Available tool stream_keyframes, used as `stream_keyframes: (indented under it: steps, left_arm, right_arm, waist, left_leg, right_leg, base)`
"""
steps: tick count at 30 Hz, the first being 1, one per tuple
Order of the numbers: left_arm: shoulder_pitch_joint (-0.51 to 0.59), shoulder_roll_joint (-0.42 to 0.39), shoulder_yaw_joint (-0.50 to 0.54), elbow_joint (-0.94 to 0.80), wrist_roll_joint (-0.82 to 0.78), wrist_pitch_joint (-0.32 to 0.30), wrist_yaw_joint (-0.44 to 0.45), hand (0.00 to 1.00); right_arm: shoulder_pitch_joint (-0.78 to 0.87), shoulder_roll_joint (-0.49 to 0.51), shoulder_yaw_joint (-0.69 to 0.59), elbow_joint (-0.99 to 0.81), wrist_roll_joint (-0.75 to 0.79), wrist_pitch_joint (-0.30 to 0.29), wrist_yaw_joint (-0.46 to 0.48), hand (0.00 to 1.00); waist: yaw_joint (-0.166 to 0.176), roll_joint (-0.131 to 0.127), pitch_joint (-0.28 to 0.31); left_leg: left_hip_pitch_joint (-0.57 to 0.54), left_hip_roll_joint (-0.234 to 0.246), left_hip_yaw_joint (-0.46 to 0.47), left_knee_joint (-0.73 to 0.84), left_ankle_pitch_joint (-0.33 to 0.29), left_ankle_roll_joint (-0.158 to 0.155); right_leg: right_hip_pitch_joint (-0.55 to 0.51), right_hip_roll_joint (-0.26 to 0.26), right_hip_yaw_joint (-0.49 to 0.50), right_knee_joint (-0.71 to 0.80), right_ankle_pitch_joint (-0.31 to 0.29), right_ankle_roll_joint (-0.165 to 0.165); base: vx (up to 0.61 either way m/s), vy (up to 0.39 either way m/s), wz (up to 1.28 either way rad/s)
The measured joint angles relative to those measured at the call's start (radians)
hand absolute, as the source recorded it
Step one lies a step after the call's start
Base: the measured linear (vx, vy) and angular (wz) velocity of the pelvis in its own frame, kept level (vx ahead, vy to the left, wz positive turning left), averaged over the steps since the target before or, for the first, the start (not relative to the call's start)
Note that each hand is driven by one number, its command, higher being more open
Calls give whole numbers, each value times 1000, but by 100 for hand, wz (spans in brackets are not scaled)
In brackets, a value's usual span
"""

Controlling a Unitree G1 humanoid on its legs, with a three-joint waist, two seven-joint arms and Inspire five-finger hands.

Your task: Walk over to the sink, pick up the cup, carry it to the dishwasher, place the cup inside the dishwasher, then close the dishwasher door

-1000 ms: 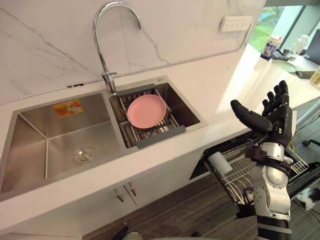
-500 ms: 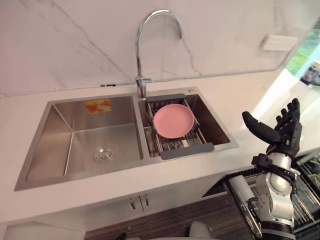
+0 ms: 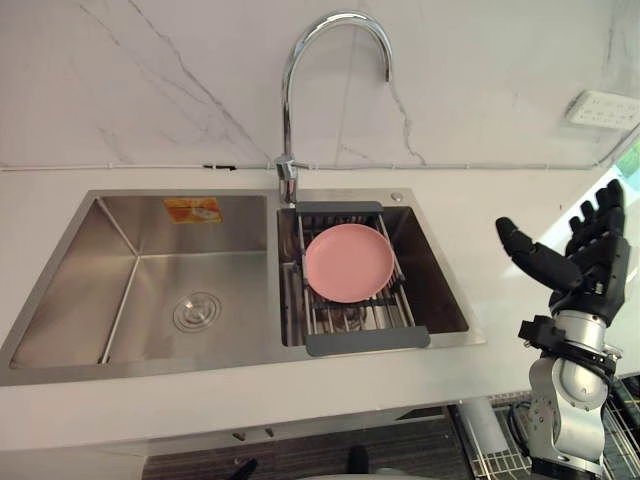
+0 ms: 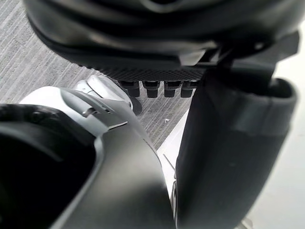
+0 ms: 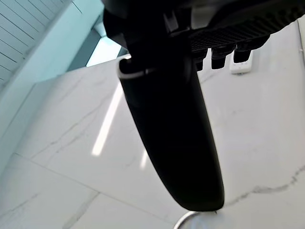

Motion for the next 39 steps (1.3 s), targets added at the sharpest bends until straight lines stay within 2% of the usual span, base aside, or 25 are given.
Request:
stream_keyframes:
  steps: [5, 10, 16, 20, 27, 30, 35, 39]
  left_arm:
    - [-1, 16, -24, -1, 23, -3, -1, 100]
    - [-1, 28, -46, 3, 23, 13, -5, 100]
    - [-7, 42, -80, 6, 23, 28, -10, 100]
    - [-17, 52, -85, 27, 23, 37, -20, 100]
    - [-27, 66, -137, 26, 23, 47, -19, 100]
    - [-35, 66, -149, 24, 24, 47, -19, 100]
    - [-35, 66, -150, 22, 24, 46, -19, 100]
    - [-35, 66, -150, 17, 24, 46, -18, 100]
  right_arm:
    - [-2, -56, 44, 57, -98, 24, 112, 100]
    - [-11, -160, 76, 81, -204, 35, 225, 100]
    - [-41, -229, 114, 143, -273, 35, 267, 100]
    - [-70, -251, 148, 203, -377, 20, 265, 100]
    - [-197, -302, 291, 285, -543, -25, 228, 100]
    - [-236, -302, 320, 324, -546, -26, 200, 100]
    - [-266, -302, 342, 359, -545, -25, 149, 100]
    - [-266, -301, 341, 390, -542, -5, 67, 100]
  waist:
    - [-1, 1, 0]
    - [-10, 0, 0]
    - [-21, 1, 0]
    - [-26, 2, 0]
    - [-17, 0, 0]
    - [4, -1, 1]
    - [11, -3, 1]
    - [17, -6, 3]
  left_leg:
    - [2, -6, 0, -30, 12, 2]
    - [4, -18, 3, -50, 15, 7]
    - [0, -18, 31, -56, 18, 4]
    - [1, -17, 43, -56, 19, 5]
    - [1, -18, 47, -52, 19, 5]
    - [4, -18, 37, -49, 19, 5]
    - [0, -18, 21, -46, 19, 5]
    - [-4, -17, 15, -47, 19, 5]
  right_leg:
    - [5, -6, -6, -31, 26, -1]
    - [1, -18, -5, -37, 30, 1]
    - [-21, -15, 16, -36, 42, 0]
    - [-27, -13, 25, -35, 52, 1]
    - [-28, -14, 25, -32, 55, 3]
    - [-19, -16, 17, -33, 55, 3]
    - [-13, -19, 1, -37, 50, 8]
    - [-12, -19, -5, -35, 48, 9]
  base:
    - [-58, 20, 5]
    - [-95, 16, 2]
    - [-32, 4, -13]
    - [25, 19, -9]
    - [7, 7, -1]
    - [-27, 2, 8]
    - [-31, 2, 10]
    - [-13, 1, 4]
